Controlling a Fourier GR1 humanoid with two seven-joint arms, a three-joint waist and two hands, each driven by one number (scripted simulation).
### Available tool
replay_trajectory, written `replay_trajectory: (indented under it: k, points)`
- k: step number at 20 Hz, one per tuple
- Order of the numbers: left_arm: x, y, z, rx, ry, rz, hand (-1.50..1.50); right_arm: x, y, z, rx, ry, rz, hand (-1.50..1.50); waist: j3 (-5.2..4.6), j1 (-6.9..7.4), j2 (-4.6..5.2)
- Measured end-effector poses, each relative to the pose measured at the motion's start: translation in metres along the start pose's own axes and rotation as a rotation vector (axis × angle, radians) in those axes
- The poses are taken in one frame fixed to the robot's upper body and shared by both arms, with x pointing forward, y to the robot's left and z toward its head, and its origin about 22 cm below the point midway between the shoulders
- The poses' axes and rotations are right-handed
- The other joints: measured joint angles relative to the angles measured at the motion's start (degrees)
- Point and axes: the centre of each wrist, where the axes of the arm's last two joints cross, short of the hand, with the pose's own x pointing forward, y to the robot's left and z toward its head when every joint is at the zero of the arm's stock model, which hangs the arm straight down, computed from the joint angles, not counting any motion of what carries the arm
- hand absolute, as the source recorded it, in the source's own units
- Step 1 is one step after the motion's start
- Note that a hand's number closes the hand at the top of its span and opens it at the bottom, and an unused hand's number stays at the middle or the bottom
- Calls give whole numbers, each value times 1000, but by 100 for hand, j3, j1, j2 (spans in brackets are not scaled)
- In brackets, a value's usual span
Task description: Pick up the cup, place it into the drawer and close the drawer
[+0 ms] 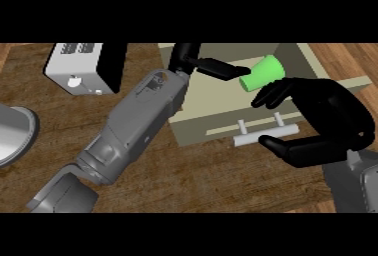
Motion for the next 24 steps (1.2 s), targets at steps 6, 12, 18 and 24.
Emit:
replay_trajectory:
  k: [6,12,18,24]
  points:
    - [2,1,-1,78,-76,82,-150,-3,6,6,251,180,100,-150,-4,212,-75]
    - [4,3,-4,131,-86,111,-150,-5,11,18,302,352,335,-150,1,573,-165]
    - [-13,11,6,152,-102,163,-150,-48,18,29,261,498,486,-150,2,938,-203]
    - [-25,28,16,158,-120,205,-150,-115,31,36,312,632,553,150,5,1246,-218]
